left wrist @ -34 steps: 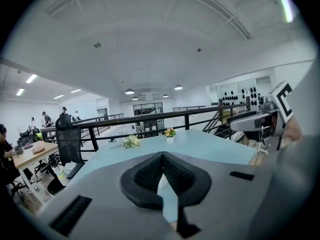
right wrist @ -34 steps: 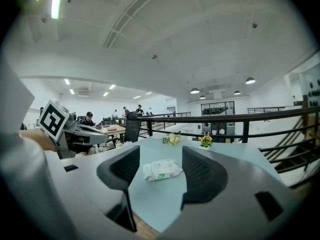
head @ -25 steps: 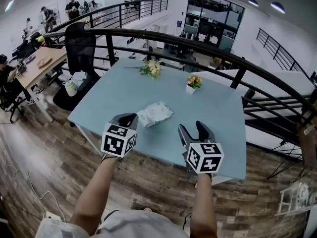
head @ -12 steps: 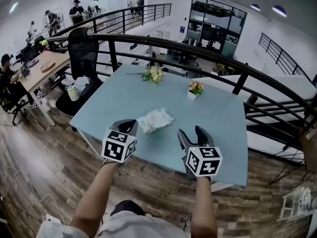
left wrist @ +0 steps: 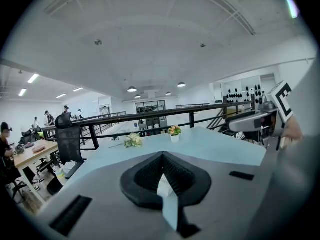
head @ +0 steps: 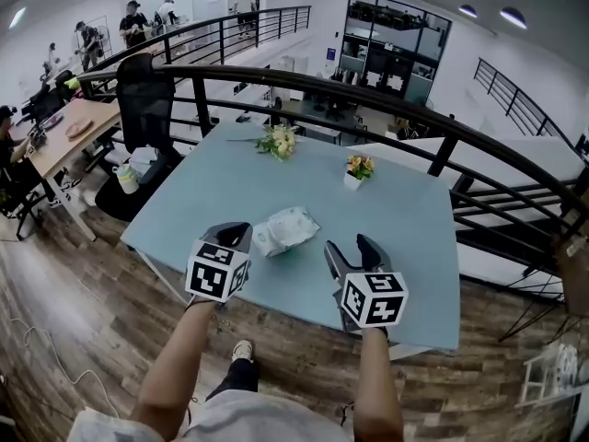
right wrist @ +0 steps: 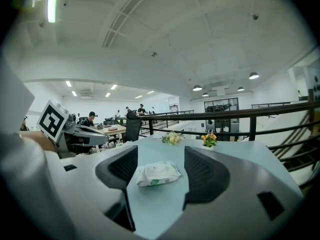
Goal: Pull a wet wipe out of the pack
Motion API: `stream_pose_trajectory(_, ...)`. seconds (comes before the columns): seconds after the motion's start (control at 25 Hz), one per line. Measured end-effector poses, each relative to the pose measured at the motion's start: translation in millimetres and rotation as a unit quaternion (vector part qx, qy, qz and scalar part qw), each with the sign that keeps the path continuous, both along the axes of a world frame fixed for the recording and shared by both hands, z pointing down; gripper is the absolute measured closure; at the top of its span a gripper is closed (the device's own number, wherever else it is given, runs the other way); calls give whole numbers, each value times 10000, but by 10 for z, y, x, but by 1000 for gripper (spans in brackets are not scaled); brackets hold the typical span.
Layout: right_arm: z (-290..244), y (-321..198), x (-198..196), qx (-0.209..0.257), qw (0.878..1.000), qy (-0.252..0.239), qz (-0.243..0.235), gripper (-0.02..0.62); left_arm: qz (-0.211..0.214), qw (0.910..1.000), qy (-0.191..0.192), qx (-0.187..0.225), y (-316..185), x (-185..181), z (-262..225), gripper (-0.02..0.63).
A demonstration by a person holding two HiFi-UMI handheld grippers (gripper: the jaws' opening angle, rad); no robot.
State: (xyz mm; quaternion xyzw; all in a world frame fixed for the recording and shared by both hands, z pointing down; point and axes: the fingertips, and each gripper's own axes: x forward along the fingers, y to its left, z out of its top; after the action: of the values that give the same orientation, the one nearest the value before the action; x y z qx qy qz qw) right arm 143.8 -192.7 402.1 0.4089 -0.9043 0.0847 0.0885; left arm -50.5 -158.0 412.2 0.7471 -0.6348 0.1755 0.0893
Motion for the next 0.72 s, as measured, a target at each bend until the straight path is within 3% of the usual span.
stream_pose_trajectory(0.32, 13, -388, -141, -101, 9998, 54, 180, 322, 205, 9998, 38, -60, -460, -135, 6, 612)
stream_pose_trajectory(0.72, -13, -953, -543, -189, 9985, 77, 518, 322, 527, 9985, 86, -124, -1116, -557, 14, 612)
